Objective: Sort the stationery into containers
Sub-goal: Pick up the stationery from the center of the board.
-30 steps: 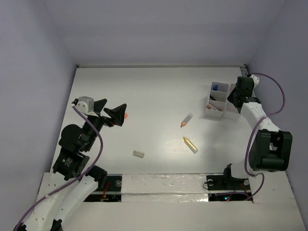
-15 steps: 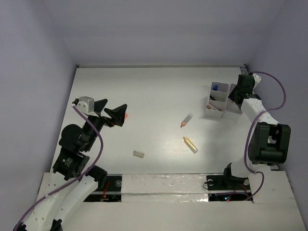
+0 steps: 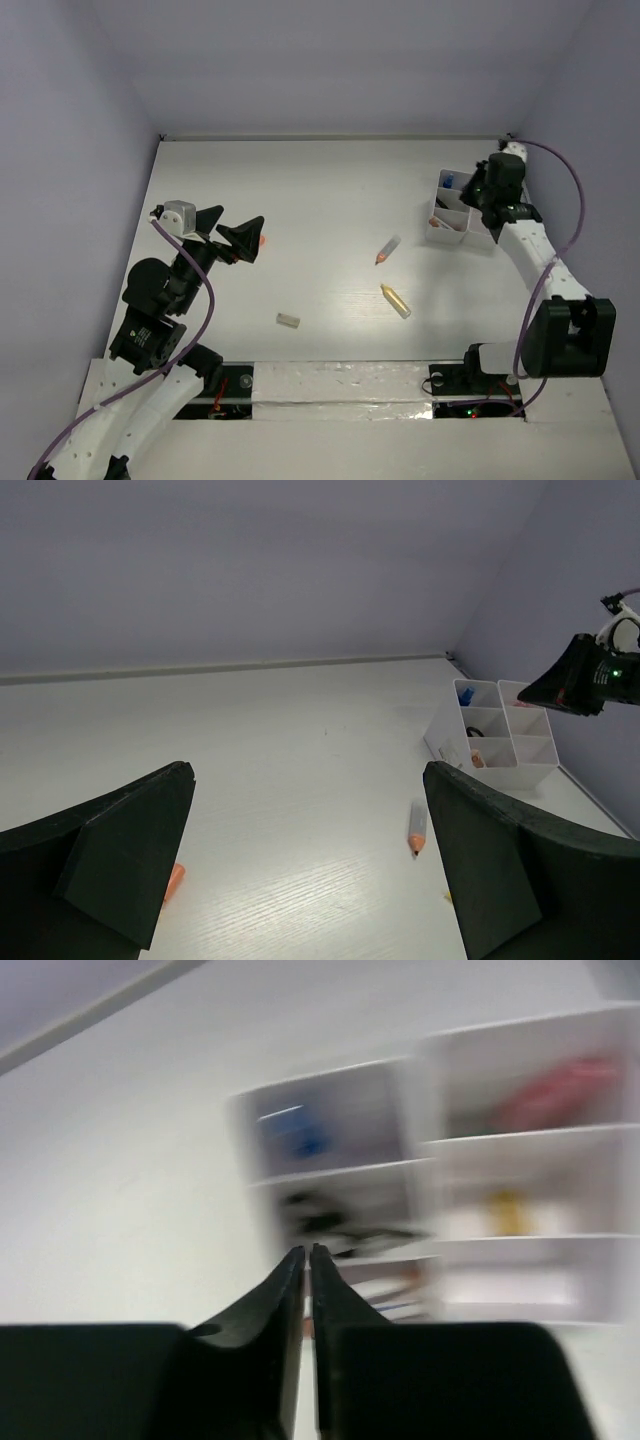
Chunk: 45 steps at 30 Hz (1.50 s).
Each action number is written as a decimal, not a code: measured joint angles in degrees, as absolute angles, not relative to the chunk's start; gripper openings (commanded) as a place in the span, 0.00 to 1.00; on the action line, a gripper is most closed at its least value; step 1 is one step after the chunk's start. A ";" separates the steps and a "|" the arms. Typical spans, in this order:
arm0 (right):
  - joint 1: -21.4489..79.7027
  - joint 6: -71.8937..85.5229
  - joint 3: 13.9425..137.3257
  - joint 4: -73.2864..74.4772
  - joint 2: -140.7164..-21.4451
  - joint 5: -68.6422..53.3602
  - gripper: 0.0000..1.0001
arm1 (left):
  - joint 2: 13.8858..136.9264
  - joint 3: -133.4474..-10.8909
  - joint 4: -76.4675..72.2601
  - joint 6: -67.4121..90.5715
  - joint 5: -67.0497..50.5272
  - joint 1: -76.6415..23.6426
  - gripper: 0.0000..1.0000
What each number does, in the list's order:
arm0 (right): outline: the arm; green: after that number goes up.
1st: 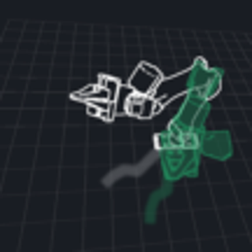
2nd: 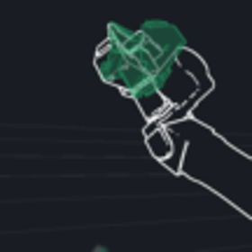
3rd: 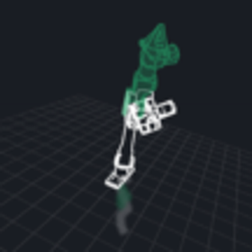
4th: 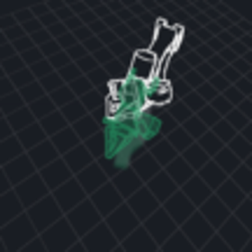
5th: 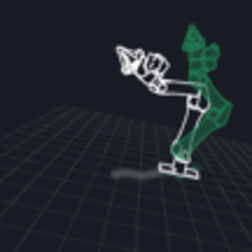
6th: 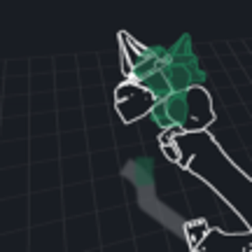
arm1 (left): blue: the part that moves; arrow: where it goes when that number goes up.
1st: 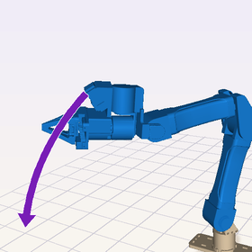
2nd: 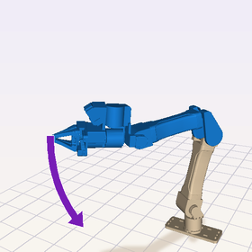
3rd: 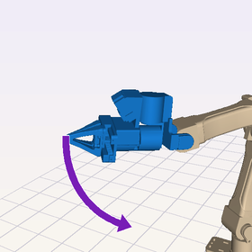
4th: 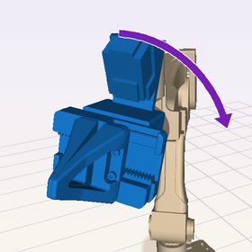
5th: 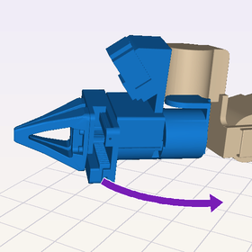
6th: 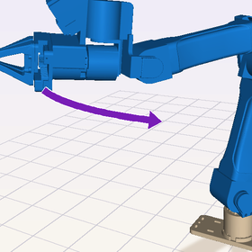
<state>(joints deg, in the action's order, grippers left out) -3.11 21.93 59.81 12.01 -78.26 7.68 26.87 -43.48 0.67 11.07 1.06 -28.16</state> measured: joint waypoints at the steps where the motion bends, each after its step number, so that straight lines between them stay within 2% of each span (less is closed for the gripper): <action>1: -0.34 21.52 59.64 11.94 -76.79 5.56 0.04 | 26.87 -43.48 0.67 11.07 1.08 -28.16 0.99; 2: 3.18 20.88 59.66 11.57 -75.83 2.83 0.00 | 26.87 -43.48 0.67 11.07 1.10 -28.16 0.99; 8: 26.68 16.01 60.51 11.75 -78.63 -11.03 0.00 | 26.89 -43.48 0.71 11.00 2.57 -28.16 0.99; 11: 37.28 13.67 60.62 12.71 -82.13 -13.78 0.19 | 26.87 -43.48 0.71 10.98 4.19 -28.16 0.99; 12: 40.66 12.95 61.06 13.32 -83.50 -14.31 0.36 | 26.85 -43.48 0.73 10.98 4.86 -28.16 0.99; 14: 46.11 11.33 62.30 14.17 -86.52 -15.05 0.55 | 26.76 -43.48 0.73 10.96 6.17 -28.16 0.99; 15: 48.97 10.70 63.26 14.55 -88.44 -15.27 0.68 | 26.70 -43.48 0.73 10.96 6.72 -28.16 0.99; 16: 51.51 10.09 64.20 14.63 -90.28 -15.35 0.74 | 26.59 -43.48 0.75 10.96 7.44 -28.16 0.99; 18: 55.07 8.60 66.06 14.96 -93.84 -15.40 0.77 | 26.37 -43.48 0.93 10.94 8.67 -28.16 0.99; 25: 61.23 5.41 74.24 18.52 -106.34 -11.05 0.77 | 26.24 -43.48 1.13 10.94 11.55 -28.16 0.99; 29: 64.66 3.90 78.02 20.38 -111.87 -8.49 0.72 | 26.24 -43.48 1.13 10.94 12.08 -28.16 0.99; 32: 66.63 3.20 79.88 21.85 -114.91 -6.83 0.63 | 26.24 -43.48 1.13 10.90 12.10 -28.16 0.99; 35: 68.05 2.24 82.39 23.09 -116.55 -5.02 0.44 | 26.24 -43.48 1.15 10.76 12.08 -28.16 0.99; 36: 68.36 2.07 83.09 23.59 -117.03 -4.34 0.24 | 26.24 -43.48 1.13 10.76 12.08 -28.16 0.99; 38: 68.69 1.58 84.47 24.47 -118.28 -2.33 0.08 | 26.22 -43.48 1.15 10.76 12.03 -28.16 0.99; 39: 68.69 1.69 85.17 25.17 -118.41 -1.19 0.04 | 26.20 -43.48 1.13 10.76 12.01 -28.16 0.99; 45: 68.25 3.68 85.73 25.56 -118.37 6.42 0.00 | 26.02 -43.48 1.13 10.76 11.00 -28.16 0.99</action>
<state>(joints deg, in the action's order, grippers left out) 68.25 3.68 85.73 25.56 -118.37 6.42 26.02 -43.48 1.13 10.76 11.00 -28.16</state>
